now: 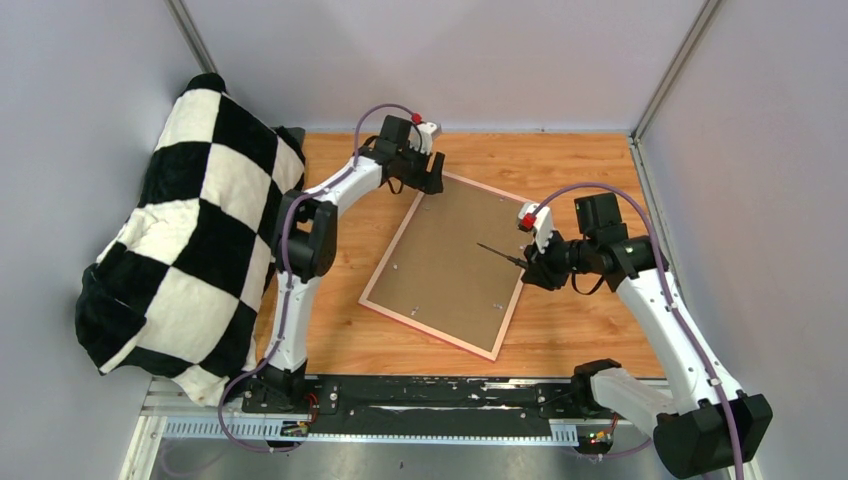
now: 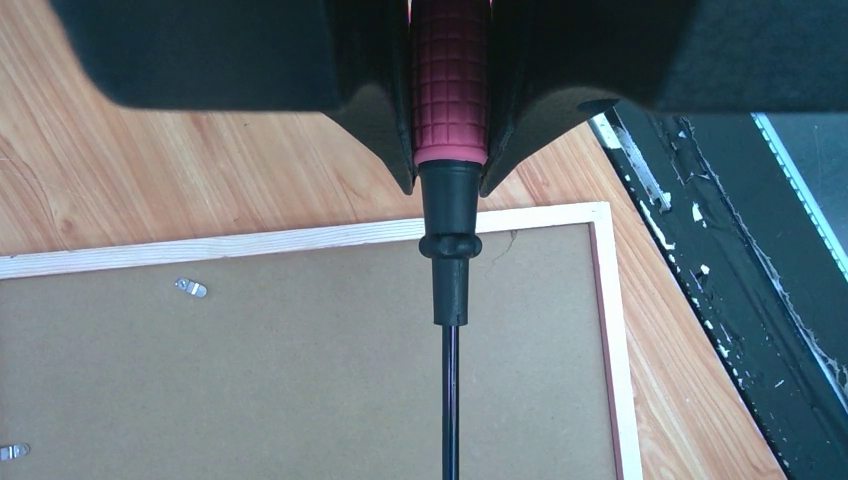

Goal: Take the photo out of the frame
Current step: Release the photo frame item from the photo frame.

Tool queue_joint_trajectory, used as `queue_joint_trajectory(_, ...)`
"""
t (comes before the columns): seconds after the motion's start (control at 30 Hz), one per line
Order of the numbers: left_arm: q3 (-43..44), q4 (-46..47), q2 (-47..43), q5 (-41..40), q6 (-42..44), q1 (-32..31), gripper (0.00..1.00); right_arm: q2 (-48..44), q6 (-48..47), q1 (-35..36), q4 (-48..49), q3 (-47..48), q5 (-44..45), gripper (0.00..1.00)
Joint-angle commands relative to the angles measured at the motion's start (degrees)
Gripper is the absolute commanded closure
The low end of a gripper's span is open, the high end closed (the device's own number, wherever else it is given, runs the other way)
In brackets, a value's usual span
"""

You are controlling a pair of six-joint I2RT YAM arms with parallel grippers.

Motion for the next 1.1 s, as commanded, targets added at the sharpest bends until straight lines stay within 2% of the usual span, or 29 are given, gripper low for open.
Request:
queue_joint_trajectory(0.0,10.2,-8.3,7.8,-7.4,1.0,0.1,0.25,0.6,1.0,-0.3,0.6,-0.6,0.9,1.00)
queue_joint_trajectory(0.17,14.8,-8.9,12.3,-10.7,-1.0,0.6,0.26,0.3,1.1,-0.9,0.7,-0.9,0.5,1.00)
queue_joint_trajectory(0.4,14.2,-9.3,14.5,-9.8,-1.4,1.2,0.32,0.6,2.1,-0.9,2.3,-1.0,3.1,1.00)
queue_joint_trajectory(0.57,11.6,-8.4,15.0,-5.9,-3.9,2.3,0.50,2.1,4.6,-0.9,4.9,0.3,9.1,1.00)
queue_joint_trajectory(0.73,9.0,-8.3,14.8,-3.6,-4.7,3.3,0.70,7.7,4.7,-0.9,5.3,6.5,13.8,1.00)
queue_joint_trajectory(0.93,6.4,-8.6,14.7,-1.3,-3.2,3.7,0.88,19.1,0.8,-0.9,5.8,17.1,16.1,1.00)
queue_joint_trajectory(1.07,4.6,-7.0,15.1,-0.2,-2.8,4.2,0.94,28.7,0.1,-0.9,5.6,23.5,20.8,1.00)
